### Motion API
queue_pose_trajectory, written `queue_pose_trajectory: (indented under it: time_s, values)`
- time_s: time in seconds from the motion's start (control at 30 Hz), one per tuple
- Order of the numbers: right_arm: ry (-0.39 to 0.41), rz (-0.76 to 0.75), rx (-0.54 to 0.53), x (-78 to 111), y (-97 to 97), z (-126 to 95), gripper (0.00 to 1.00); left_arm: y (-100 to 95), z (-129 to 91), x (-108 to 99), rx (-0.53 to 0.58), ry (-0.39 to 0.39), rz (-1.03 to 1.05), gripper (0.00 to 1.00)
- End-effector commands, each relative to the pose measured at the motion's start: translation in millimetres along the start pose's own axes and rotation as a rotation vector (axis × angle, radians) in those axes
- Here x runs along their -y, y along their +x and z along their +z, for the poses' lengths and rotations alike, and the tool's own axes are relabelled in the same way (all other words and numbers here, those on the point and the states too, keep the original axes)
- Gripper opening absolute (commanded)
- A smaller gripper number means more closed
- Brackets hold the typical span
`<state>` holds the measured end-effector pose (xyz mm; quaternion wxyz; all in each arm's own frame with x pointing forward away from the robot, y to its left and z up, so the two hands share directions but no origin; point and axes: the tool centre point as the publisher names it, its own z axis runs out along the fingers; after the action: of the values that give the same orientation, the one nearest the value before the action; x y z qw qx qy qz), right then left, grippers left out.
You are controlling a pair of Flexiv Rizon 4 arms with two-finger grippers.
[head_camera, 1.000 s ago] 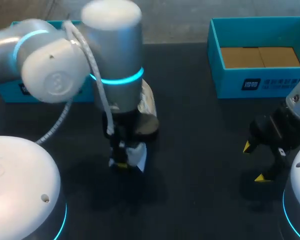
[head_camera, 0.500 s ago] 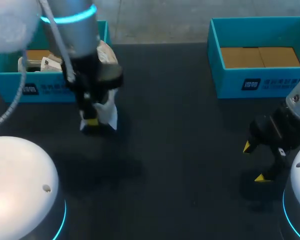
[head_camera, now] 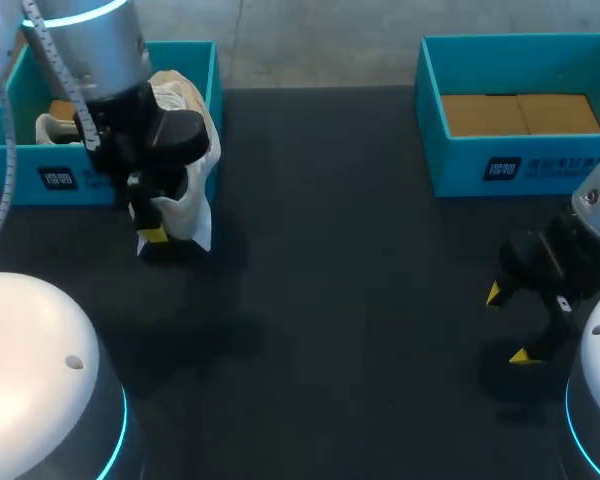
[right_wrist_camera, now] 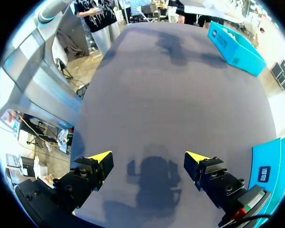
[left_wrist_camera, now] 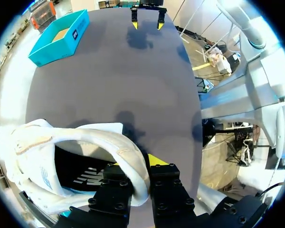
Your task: Take the shoe out of the shoebox, open the shoe tongue, remove and reinsert the insole, then place the shoe into the shoebox
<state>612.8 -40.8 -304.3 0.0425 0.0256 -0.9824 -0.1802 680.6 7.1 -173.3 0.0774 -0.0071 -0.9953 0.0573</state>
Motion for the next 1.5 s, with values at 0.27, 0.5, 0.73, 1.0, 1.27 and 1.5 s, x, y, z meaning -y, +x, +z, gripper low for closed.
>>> queue_pose_trajectory:
  time_s: [0.27, 0.5, 0.73, 1.0, 1.27, 1.5]
  values:
    - [0.002, 0.001, 0.002, -0.3, 0.7, 1, 1.00, -82.2, -69, -80, 0.043, 0.028, -0.066, 0.00]
    - [0.002, 0.001, 0.002, -0.3, 0.7, 1, 1.00, -121.8, -95, -118, 0.011, 0.010, 0.020, 0.00]
    - [0.002, 0.001, 0.002, -0.3, 0.7, 1, 1.00, -158.4, -105, -149, -0.026, 0.005, 0.046, 0.00]
    - [0.002, 0.001, 0.002, -0.3, 0.7, 1, 1.00, -202.2, -122, -185, -0.054, 0.007, 0.048, 0.00]
    - [0.002, 0.001, 0.002, -0.3, 0.7, 1, 1.00, -227.3, -142, -205, -0.036, -0.002, 0.028, 0.00]
    - [0.002, 0.001, 0.002, -0.3, 0.7, 1, 1.00, -227.3, -142, -205, -0.036, -0.002, 0.028, 0.00]
